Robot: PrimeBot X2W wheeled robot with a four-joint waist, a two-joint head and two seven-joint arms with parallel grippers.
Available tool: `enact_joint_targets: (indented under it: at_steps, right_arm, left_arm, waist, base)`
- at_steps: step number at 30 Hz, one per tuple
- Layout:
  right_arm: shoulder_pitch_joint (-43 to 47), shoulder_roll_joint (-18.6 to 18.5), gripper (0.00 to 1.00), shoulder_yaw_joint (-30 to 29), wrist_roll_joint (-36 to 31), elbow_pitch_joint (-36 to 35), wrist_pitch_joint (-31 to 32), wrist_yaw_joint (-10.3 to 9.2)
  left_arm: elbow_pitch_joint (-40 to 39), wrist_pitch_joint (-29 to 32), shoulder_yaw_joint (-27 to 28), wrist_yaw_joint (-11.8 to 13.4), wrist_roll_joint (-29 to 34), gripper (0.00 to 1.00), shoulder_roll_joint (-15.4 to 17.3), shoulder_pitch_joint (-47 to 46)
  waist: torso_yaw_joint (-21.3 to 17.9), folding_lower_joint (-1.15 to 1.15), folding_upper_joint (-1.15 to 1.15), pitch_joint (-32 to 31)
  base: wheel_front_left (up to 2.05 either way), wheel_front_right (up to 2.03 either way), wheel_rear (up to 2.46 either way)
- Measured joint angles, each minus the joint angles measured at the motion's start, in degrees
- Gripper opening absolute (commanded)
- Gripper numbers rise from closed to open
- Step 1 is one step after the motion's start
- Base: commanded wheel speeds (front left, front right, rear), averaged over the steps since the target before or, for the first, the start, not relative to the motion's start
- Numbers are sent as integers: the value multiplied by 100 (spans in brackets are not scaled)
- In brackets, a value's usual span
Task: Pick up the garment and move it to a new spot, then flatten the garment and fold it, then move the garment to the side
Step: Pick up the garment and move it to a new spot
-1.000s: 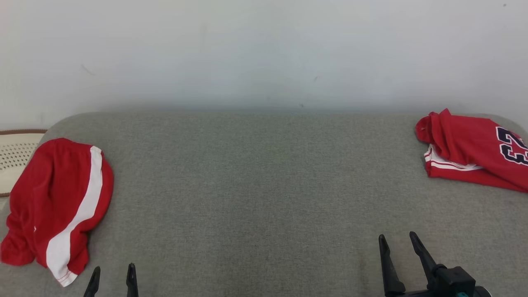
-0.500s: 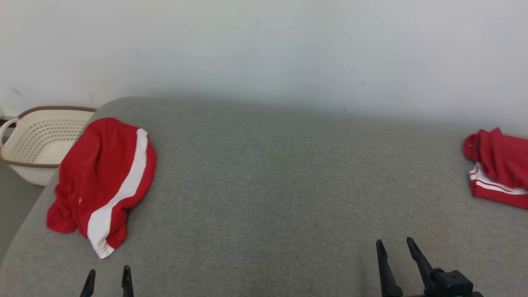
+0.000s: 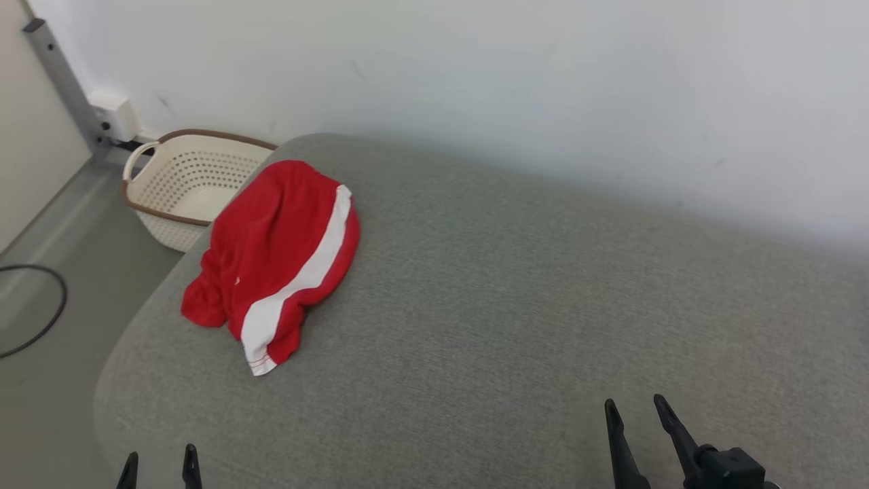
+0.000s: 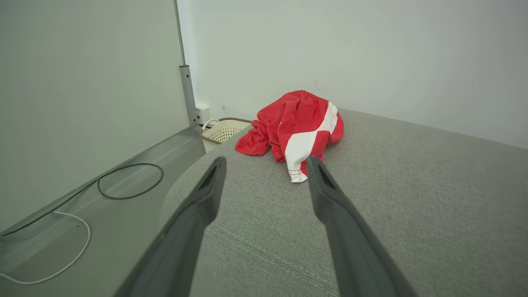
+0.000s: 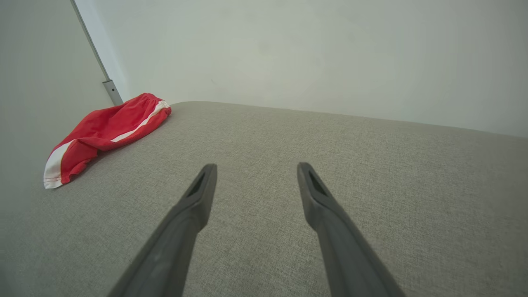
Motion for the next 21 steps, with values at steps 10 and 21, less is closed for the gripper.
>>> enact_joint_targets:
  at_steps: [10, 21]
  right_arm:
    - [-9, 18, 100, 85, 67, 32, 0, 0]
    - [-73, 22, 100, 207, 122, 65, 0, 0]
  left_arm:
    - [14, 0, 70, 23, 0, 100, 64, 13]
    - [-22, 0, 209, 21, -226, 100, 57, 1]
  waist:
    - [428, 0, 0, -54]
    - [364, 0, 0, -65]
  base:
    - [0, 0, 0]
    - [0, 0, 0]
